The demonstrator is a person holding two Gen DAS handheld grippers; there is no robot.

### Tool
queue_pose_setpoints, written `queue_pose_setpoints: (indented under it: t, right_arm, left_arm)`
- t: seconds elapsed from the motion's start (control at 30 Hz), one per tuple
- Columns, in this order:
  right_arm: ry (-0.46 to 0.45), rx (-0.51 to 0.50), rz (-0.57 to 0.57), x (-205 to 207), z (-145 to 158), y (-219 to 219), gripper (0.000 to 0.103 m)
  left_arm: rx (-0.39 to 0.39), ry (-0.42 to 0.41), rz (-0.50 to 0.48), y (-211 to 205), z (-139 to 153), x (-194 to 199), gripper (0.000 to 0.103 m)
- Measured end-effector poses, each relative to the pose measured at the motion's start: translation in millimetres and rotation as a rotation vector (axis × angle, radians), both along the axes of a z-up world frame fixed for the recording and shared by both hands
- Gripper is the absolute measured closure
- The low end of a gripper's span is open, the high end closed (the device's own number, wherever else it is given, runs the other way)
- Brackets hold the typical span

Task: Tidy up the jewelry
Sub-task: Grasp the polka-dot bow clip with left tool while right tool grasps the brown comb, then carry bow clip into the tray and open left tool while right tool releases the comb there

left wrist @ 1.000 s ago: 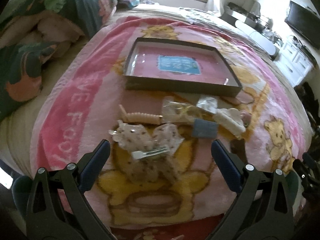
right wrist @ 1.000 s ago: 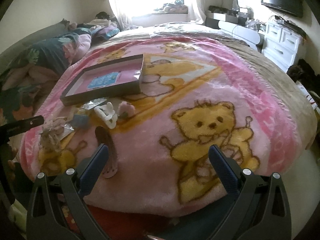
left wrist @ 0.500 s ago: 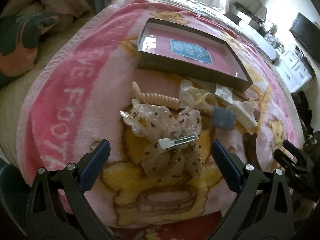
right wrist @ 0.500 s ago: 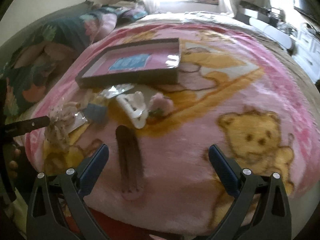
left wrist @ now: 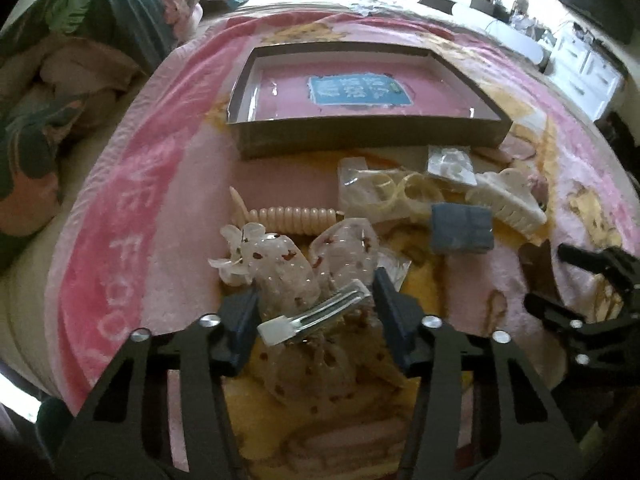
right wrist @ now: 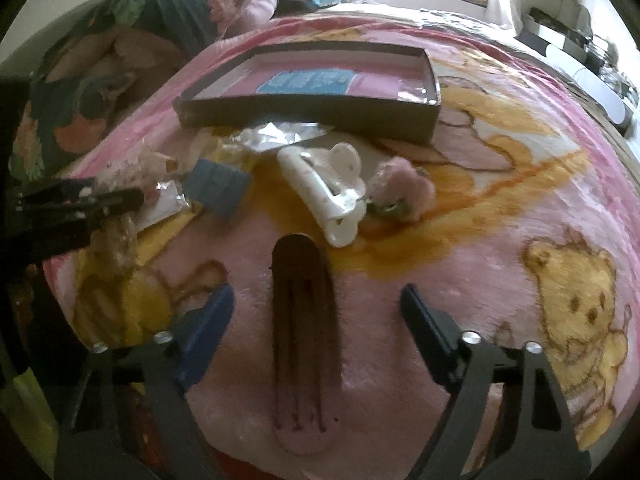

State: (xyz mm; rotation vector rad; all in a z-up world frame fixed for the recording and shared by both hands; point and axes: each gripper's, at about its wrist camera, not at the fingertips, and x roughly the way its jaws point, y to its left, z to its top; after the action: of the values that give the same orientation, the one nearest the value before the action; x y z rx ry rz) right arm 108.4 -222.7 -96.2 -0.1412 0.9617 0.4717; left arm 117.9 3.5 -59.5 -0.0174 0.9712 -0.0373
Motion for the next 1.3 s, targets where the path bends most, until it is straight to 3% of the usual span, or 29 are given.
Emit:
queue_pose_setpoints:
  t: [0.13, 0.2, 0.27, 0.4, 0.8, 1.3]
  right_arm:
    - [-0.041, -0.025, 0.011, -0.9, -1.3, 2.1, 0.045]
    - [-0.054, -0.005, 0.003, -0.8, 0.7, -2.4, 0.063]
    - [-0.069, -0.004, -0.006, -0.8, 2.2, -6.4, 0.070]
    - [-0.069, 0.018, -0.038, -1.0, 4.3, -18.5, 0.070]
    - [-0.076, 0.080, -0.168, 1.0, 26.4, -64.3, 0.072]
    - [-0.188, 0.109, -0.229, 43.7, 85.6, -73.3, 0.073]
  left_arm:
    - [-0.043, -0.003, 0.017, 12.6, 2.0, 2.2, 0.068]
    - [-0.069, -0.008, 0.031, 19.9, 4.7, 2.6, 0.071]
    - [-0.093, -0.007, 0.038, 25.3, 6.1, 3.4, 0.071]
    - [-0.151, -0.012, 0.064, 39.8, 11.3, 1.1, 0.071]
    - [-0.179, -0.108, 0.099, 73.7, 49.3, 10.3, 0.071]
    - [-0.200, -0.162, 0.088, 86.1, 71.0, 59.9, 0.071]
